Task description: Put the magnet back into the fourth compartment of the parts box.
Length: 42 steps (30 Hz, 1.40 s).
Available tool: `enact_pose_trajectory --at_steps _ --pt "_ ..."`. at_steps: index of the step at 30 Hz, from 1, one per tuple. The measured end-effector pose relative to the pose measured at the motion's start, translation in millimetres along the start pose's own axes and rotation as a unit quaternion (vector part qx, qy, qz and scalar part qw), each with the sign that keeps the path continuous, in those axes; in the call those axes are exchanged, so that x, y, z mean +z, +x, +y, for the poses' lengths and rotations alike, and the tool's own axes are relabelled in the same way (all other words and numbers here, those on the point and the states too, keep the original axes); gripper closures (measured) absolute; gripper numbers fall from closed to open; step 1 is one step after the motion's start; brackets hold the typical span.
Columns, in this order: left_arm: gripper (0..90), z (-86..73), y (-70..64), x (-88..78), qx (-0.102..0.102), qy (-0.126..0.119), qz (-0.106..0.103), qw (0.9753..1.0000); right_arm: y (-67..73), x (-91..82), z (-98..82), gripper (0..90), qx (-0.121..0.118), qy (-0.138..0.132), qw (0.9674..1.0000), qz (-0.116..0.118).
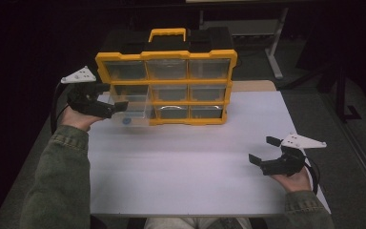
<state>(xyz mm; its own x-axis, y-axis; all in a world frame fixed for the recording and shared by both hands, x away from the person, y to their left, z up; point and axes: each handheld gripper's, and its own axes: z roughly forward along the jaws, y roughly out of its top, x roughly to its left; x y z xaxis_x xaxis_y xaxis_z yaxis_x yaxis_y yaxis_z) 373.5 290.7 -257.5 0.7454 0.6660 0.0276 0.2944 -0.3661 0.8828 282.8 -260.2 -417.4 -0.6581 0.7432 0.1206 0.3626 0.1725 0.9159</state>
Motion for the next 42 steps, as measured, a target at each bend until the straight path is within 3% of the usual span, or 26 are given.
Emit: enact_pose_trajectory --at_steps 12,19,29,42 --pt "0.0 -18.3 -4.6 -11.8 -0.006 -0.035 -0.004 0.9994 0.3 0.3 -0.1 0.0 0.000 0.000 1.0000 0.000" --pt "0.0 -32.3 -7.0 -17.9 -0.013 -0.056 0.006 0.9983 0.4 0.2 -0.2 0.0 0.000 0.000 1.0000 0.000" --pt "0.0 -46.5 -15.8 -24.1 -0.003 -0.063 0.023 0.9977 1.1 1.1 -0.4 0.0 0.002 0.002 1.0000 0.001" --pt "0.0 -64.8 -20.7 -27.7 -0.010 -0.072 0.029 0.9969 1.3 1.2 -0.5 0.0 0.000 0.003 1.0000 0.001"
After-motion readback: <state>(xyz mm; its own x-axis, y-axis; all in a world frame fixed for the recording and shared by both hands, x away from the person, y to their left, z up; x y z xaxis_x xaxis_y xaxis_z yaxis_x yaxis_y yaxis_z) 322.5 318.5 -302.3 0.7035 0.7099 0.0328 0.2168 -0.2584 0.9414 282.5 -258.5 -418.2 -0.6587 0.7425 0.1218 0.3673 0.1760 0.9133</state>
